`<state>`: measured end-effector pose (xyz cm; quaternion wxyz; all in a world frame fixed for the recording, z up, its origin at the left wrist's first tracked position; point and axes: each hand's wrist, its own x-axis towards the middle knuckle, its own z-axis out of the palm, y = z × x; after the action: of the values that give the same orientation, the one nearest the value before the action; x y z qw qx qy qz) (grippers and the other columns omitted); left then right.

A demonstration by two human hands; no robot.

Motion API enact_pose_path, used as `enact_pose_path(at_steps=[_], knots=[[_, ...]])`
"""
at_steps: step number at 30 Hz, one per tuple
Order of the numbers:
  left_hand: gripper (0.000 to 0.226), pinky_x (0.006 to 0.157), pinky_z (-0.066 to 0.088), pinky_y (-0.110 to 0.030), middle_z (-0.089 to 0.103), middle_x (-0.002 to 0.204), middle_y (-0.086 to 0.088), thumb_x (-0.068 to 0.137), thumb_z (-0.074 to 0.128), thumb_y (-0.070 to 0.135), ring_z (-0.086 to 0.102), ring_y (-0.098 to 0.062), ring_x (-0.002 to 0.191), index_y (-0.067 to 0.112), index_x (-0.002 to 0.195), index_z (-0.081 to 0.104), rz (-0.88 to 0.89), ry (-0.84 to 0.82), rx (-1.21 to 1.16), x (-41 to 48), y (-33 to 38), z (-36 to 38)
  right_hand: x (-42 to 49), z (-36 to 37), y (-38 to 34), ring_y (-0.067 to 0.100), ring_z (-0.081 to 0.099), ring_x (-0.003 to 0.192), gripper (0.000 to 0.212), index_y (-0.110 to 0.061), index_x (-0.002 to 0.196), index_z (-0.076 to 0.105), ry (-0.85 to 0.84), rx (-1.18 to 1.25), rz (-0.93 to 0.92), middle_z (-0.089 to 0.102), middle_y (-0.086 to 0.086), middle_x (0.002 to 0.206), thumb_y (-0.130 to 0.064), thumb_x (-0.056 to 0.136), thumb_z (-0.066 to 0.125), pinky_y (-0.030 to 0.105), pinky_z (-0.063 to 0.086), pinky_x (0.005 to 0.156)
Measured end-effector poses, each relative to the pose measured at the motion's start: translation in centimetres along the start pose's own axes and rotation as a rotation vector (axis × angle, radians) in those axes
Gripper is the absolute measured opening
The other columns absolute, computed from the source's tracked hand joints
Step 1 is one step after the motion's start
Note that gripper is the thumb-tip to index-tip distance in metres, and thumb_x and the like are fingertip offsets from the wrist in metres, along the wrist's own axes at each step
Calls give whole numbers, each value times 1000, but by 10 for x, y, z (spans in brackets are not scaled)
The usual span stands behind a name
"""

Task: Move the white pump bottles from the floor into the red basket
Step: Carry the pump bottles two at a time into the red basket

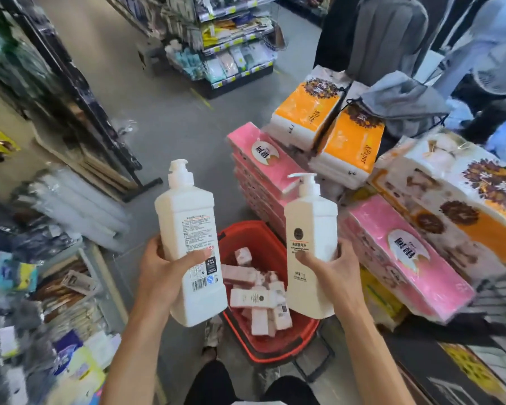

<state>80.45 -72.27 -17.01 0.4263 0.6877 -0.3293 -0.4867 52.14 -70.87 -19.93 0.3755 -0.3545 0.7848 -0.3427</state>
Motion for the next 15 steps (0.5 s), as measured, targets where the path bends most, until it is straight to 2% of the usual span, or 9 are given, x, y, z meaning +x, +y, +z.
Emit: enact_pose_path(at_steps=[4, 8, 11, 15], knots=[[60, 77, 58, -40, 76, 104, 1, 65, 90, 9, 74, -18, 91, 14, 118, 61, -13, -102, 83, 61, 8, -5, -1, 29, -5, 16, 65, 98, 72, -24, 123, 50, 80, 28, 98, 64, -7, 111, -42, 66, 91, 46, 56, 83], [71, 75, 58, -38, 76, 103, 3, 54, 94, 19, 74, -16, 90, 13, 116, 61, -6, -180, 141, 113, 19, 0, -7, 53, -13, 11, 63, 98, 70, -26, 124, 47, 145, 81, 166, 62, -12, 109, -35, 70, 91, 37, 52, 77], [75, 77, 59, -41, 74, 106, 4, 54, 97, 19, 73, -13, 92, 14, 118, 59, 28, -248, 221, 148, 17, 13, -9, 69, -2, 9, 62, 97, 71, -28, 124, 45, 212, 98, 239, 60, -13, 108, -37, 70, 90, 37, 51, 79], [78, 73, 52, -29, 69, 112, 7, 59, 96, 12, 67, -7, 97, 17, 123, 52, 89, -378, 337, 182, -3, 42, -15, 87, 33, 4, 60, 95, 72, -33, 122, 42, 302, 156, 392, 56, -22, 105, -36, 70, 91, 38, 51, 80]])
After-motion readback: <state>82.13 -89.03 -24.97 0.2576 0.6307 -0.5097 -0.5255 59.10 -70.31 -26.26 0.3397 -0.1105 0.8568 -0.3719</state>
